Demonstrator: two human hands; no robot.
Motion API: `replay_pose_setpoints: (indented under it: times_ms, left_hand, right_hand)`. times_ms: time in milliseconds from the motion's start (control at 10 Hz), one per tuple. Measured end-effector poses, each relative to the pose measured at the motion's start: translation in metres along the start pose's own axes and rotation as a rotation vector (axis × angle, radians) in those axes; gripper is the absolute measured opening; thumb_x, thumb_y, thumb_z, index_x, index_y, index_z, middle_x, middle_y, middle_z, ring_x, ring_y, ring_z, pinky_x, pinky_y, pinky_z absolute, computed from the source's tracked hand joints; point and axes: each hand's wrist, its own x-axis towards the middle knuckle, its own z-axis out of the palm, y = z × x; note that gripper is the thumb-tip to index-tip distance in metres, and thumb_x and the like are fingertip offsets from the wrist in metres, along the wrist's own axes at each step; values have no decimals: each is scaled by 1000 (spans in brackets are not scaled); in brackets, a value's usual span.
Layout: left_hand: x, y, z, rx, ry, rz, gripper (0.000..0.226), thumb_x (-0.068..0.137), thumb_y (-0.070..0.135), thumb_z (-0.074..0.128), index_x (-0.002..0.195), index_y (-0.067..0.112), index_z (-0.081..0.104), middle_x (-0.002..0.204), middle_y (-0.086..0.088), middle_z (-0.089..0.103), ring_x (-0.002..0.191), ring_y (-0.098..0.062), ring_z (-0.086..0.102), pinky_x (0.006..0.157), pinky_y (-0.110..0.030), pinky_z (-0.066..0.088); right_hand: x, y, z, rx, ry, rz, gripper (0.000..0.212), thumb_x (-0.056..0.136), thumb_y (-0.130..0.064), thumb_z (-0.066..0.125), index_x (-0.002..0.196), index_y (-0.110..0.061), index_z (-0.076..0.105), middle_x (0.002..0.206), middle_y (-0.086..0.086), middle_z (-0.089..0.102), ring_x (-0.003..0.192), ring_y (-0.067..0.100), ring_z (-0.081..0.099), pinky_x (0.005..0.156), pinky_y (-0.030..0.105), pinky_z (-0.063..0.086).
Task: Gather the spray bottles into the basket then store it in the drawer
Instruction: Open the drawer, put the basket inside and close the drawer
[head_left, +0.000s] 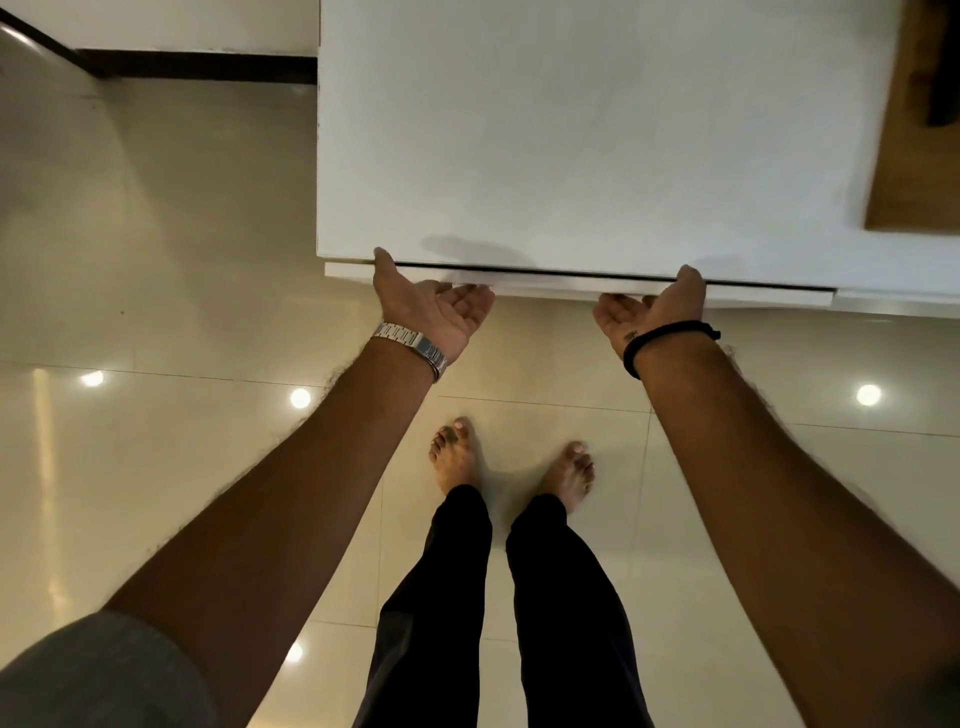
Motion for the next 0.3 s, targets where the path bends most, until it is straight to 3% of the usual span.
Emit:
replay_pose_setpoints:
  times_ms: [200,300]
  left_hand:
    - [11,10,-11,123,-83,63,93,91,75,25,138,-2,48,137,-23,60,125,-37,61,102,-45,51]
    - [14,4,-18,300,-58,93,87,93,72,27,138,2,51,134,-15,64,124,-31,61,102,-42,51]
  right_hand:
    - [1,-5,0,-17,-74,-59,56,102,-48,37,134,-3,47,133,18,59,118,33,61,103,48,45]
    - [-2,8,-5,-131,-98,-100,56,103,-49,34,135,-6,50,133,14,61,121,29,61,103,47,44]
